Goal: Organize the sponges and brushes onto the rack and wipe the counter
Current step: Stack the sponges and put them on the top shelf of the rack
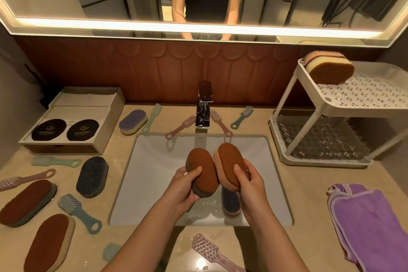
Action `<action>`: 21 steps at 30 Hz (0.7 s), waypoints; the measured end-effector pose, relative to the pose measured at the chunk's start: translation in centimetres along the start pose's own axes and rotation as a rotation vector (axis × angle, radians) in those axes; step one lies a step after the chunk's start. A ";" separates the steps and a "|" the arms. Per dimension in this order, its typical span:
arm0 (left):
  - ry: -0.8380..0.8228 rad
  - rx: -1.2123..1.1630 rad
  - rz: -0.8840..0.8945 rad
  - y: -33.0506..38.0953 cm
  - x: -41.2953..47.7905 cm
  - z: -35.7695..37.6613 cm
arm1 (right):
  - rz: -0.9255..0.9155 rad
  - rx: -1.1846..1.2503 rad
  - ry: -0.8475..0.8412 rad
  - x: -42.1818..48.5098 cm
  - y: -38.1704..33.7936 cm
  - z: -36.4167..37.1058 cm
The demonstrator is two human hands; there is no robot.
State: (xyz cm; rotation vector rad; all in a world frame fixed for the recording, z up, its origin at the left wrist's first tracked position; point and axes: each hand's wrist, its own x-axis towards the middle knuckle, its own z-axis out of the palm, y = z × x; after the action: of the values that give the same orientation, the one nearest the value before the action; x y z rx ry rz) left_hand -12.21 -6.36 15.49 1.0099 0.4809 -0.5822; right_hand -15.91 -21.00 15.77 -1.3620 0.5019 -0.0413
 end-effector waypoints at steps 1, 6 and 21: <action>0.022 0.058 0.012 0.0 -0.2 0.2 | -0.018 0.005 -0.007 -0.1 -0.1 0.0; -0.085 0.057 0.044 -0.3 -1.4 2.3 | -0.103 -0.056 -0.026 -0.5 -0.4 0.8; -0.094 0.044 0.205 -1.3 -1.6 5.1 | -0.103 0.000 -0.079 -0.9 -1.1 0.6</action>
State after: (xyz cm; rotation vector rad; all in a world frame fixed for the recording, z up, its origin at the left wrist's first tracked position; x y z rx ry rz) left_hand -13.65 -11.04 17.96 1.0544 0.2783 -0.4559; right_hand -16.21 -20.44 17.17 -1.3835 0.3647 -0.0712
